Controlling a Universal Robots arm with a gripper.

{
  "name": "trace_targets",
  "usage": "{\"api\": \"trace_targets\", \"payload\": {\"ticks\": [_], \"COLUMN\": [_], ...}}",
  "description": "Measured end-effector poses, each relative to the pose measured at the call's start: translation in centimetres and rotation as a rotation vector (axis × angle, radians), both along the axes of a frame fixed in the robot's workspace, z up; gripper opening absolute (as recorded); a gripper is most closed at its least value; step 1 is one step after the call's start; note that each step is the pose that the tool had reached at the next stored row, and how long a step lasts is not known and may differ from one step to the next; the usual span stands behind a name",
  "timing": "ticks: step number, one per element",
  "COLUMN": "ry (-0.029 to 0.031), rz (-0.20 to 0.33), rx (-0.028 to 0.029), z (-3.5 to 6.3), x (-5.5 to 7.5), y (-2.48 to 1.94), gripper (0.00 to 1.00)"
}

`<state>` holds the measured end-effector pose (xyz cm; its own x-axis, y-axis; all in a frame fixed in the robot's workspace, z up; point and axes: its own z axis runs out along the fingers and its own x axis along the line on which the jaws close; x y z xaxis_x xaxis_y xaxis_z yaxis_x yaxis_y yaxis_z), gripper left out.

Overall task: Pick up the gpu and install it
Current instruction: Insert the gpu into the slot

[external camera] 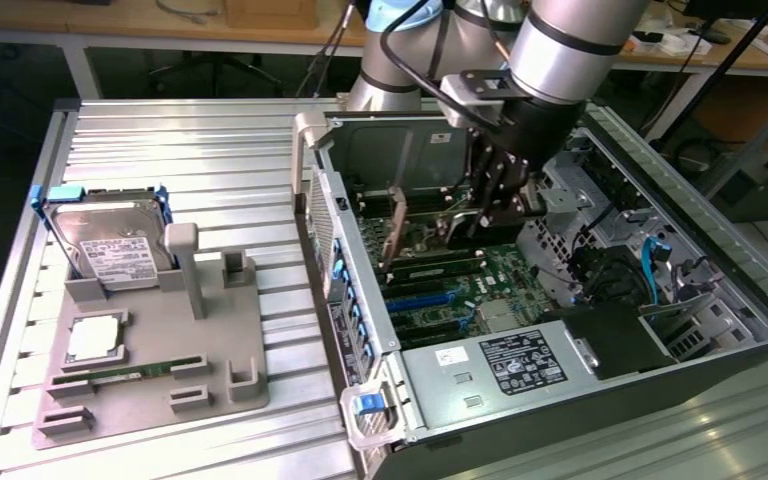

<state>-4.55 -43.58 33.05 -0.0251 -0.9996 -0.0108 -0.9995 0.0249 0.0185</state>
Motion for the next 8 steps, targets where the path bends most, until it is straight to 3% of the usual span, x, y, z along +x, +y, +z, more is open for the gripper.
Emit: {"api": "trace_targets", "payload": {"ticks": [8], "ry": [0.0], "rz": [0.0], "rx": [0.0], "z": [-0.33], "x": [-0.59], "y": [0.11], "gripper": [0.27]}}
